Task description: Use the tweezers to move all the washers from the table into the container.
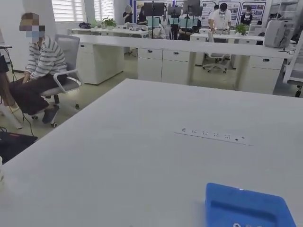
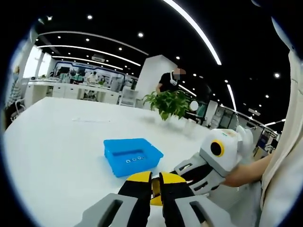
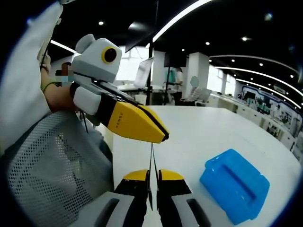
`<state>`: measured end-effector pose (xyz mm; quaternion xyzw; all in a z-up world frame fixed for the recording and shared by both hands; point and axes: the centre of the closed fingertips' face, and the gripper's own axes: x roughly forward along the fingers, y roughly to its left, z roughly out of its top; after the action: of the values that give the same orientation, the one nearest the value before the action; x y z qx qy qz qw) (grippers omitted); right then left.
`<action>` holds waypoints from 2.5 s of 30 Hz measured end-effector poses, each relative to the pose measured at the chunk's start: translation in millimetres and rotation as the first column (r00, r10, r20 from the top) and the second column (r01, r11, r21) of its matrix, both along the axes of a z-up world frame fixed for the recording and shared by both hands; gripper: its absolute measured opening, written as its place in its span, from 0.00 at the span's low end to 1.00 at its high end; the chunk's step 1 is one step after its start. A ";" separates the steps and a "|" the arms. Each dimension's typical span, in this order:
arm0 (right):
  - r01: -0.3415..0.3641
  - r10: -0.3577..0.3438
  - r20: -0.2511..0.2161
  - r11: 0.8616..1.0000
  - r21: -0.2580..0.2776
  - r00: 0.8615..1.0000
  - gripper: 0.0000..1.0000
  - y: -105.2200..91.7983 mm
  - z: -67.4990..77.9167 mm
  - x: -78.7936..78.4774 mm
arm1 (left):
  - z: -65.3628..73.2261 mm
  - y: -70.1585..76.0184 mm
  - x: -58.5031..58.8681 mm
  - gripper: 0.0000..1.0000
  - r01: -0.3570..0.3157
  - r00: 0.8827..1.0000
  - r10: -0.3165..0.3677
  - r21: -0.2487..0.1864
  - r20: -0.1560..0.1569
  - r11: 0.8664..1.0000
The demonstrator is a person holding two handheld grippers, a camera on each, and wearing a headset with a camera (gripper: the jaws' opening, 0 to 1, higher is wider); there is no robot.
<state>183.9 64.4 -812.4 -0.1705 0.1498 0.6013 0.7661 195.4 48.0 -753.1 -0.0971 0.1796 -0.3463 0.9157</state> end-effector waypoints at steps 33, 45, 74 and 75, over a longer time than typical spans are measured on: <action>0.065 -0.067 -0.056 0.997 -0.048 0.996 0.05 -1.4 -8.0 1.9 | -0.2 -11.5 -8.5 0.03 0.098 0.991 -0.107 0.103 0.083 0.990; 0.256 -0.241 -0.183 0.964 0.064 0.953 0.04 -24.6 -0.9 36.6 | 3.2 -2.4 -2.3 0.07 0.038 0.998 -0.039 0.019 0.054 0.999; 0.416 -0.349 -0.342 0.898 0.145 0.872 0.04 -40.6 -14.4 71.0 | -11.6 -7.9 -2.5 0.39 0.065 0.996 -0.072 0.138 0.048 0.988; 0.414 -0.345 -0.344 0.898 0.148 0.873 0.04 -40.1 -14.4 69.3 | -11.5 -7.6 -2.5 0.39 0.064 0.996 -0.071 0.138 0.047 0.988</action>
<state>253.2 24.3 -826.8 0.0431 0.2320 0.4701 0.8505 192.9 40.3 -764.6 -0.0193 0.1822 -0.3663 0.9123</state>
